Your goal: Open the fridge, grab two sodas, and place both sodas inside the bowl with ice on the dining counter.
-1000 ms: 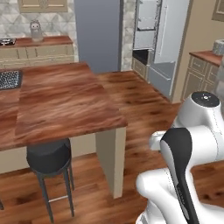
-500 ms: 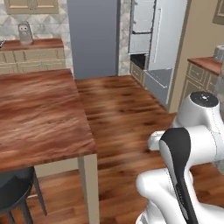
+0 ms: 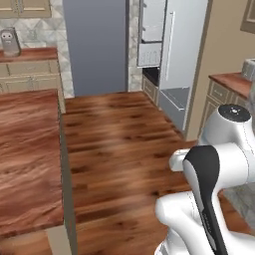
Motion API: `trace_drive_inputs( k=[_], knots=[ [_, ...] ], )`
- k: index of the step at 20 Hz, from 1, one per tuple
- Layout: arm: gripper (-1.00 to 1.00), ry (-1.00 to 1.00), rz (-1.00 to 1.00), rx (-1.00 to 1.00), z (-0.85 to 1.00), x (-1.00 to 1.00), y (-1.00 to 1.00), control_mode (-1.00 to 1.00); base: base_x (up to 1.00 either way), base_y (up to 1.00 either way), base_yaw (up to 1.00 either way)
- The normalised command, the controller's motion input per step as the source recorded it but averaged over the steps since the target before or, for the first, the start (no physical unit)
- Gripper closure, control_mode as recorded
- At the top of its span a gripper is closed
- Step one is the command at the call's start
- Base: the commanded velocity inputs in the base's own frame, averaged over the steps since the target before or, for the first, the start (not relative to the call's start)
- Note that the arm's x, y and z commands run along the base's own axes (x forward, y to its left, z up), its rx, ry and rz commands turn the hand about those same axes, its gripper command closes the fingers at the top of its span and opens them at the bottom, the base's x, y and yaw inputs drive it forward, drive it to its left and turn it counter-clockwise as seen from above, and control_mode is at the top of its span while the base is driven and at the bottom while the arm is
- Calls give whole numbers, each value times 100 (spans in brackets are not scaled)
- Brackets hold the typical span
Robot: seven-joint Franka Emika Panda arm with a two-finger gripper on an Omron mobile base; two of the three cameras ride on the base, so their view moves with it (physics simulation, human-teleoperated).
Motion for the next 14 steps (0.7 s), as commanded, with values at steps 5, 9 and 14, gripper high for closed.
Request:
trace_drive_inputs(
  k=[5,9,14],
  knots=[
    [-100,0,0,0,0,0,0,100,100,-43,0],
    [-100,0,0,0,0,0,0,100,100,-20,0],
    [-100,0,0,0,0,0,0,100,100,-11,-2]
  ],
)
